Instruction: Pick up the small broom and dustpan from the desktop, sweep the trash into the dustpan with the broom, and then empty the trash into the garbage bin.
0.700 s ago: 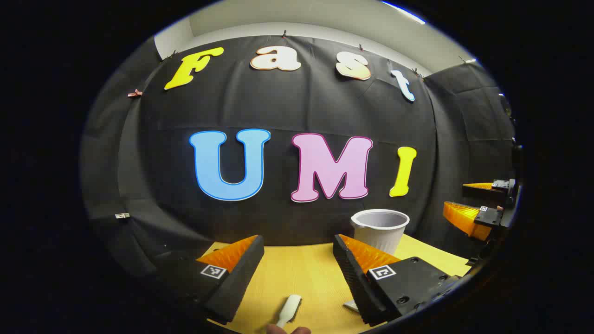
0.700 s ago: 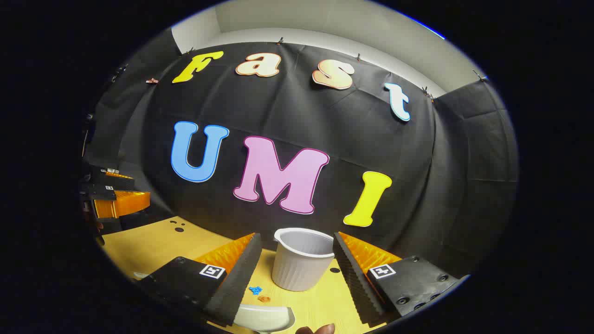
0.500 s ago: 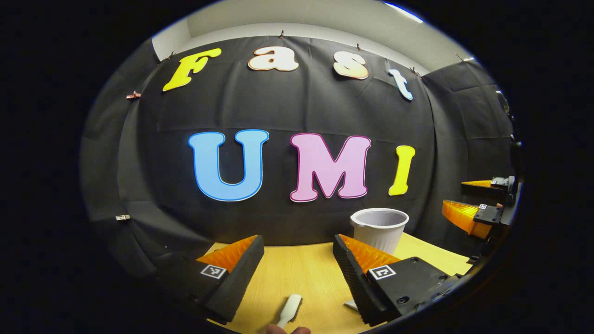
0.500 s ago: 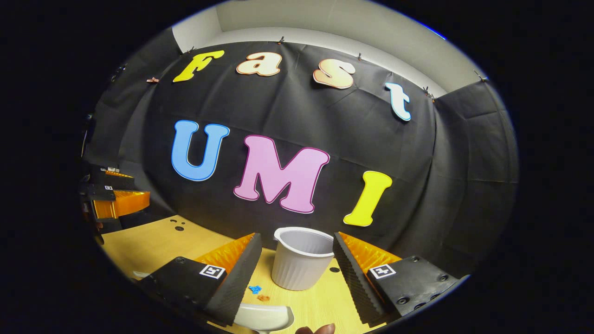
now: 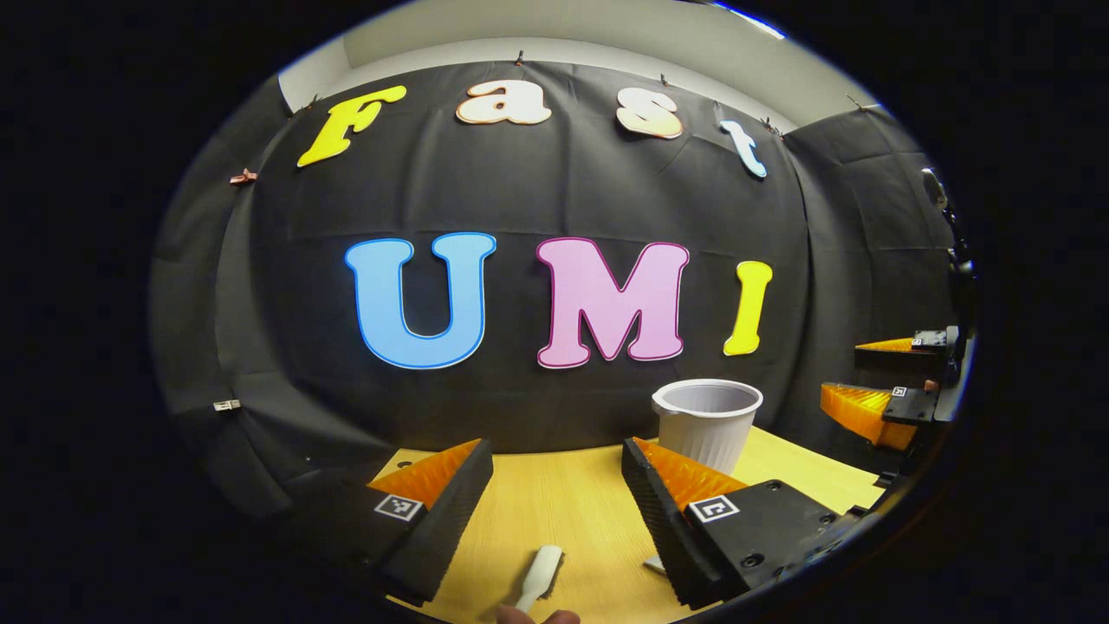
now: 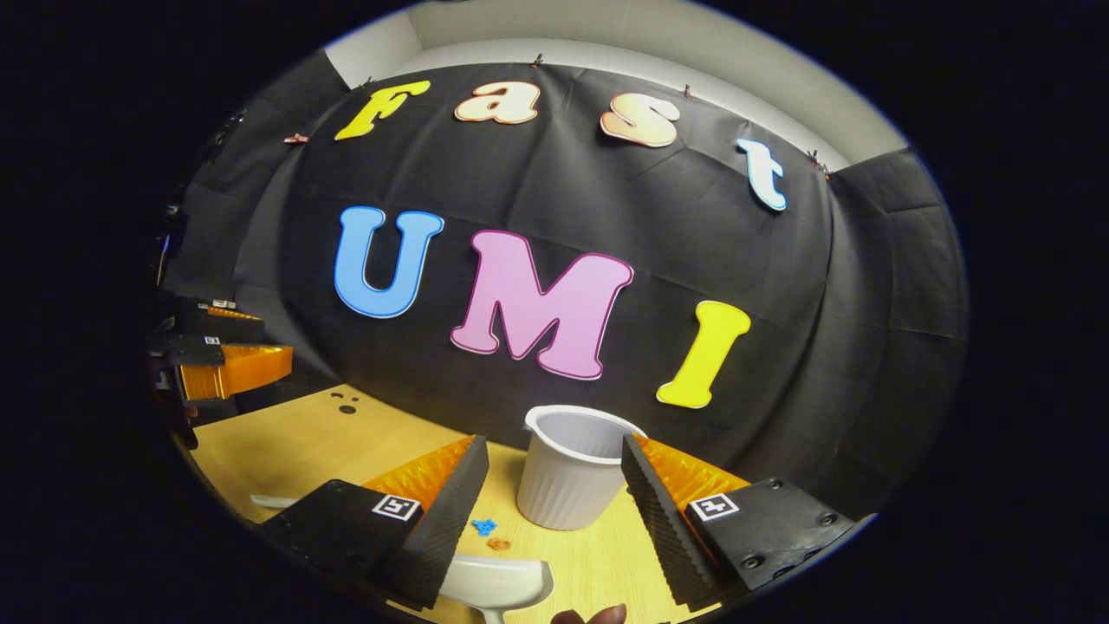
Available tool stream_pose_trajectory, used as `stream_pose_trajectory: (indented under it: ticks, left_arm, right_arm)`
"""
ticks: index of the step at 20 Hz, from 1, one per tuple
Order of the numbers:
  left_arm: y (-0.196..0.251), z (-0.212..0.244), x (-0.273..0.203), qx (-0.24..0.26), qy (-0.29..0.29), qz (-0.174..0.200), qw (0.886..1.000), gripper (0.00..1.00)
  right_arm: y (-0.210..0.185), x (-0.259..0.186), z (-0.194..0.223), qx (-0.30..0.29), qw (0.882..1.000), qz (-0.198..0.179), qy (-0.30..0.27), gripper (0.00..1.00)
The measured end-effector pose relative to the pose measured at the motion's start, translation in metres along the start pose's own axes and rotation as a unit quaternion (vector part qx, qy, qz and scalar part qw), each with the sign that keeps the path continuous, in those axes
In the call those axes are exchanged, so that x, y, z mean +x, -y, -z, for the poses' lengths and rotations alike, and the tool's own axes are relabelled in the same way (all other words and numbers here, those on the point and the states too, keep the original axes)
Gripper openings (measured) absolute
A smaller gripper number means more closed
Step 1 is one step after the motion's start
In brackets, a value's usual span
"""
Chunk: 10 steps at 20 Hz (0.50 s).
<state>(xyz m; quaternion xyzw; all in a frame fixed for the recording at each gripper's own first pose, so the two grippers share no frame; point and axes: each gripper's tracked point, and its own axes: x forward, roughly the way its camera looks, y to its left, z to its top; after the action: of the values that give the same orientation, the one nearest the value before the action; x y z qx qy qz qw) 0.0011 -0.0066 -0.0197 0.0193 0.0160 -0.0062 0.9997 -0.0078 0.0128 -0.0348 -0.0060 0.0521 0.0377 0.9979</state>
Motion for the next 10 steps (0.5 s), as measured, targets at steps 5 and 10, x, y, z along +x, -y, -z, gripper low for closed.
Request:
stream_pose_trajectory:
  ticks: [5, 10]
  left_arm:
    - [-0.004, 0.017, -0.002, 0.012, -0.013, -0.003, 1.0, 0.95]
    - [-0.008, 0.039, -0.002, 0.012, -0.03, -0.011, 0.999, 0.95]
  right_arm:
    - [-0.02, -0.018, 0.081, 0.01, 0.986, -0.063, -0.152, 0.96]
    - [-0.038, -0.053, 0.183, 0.019, 0.941, -0.105, -0.323, 0.95]
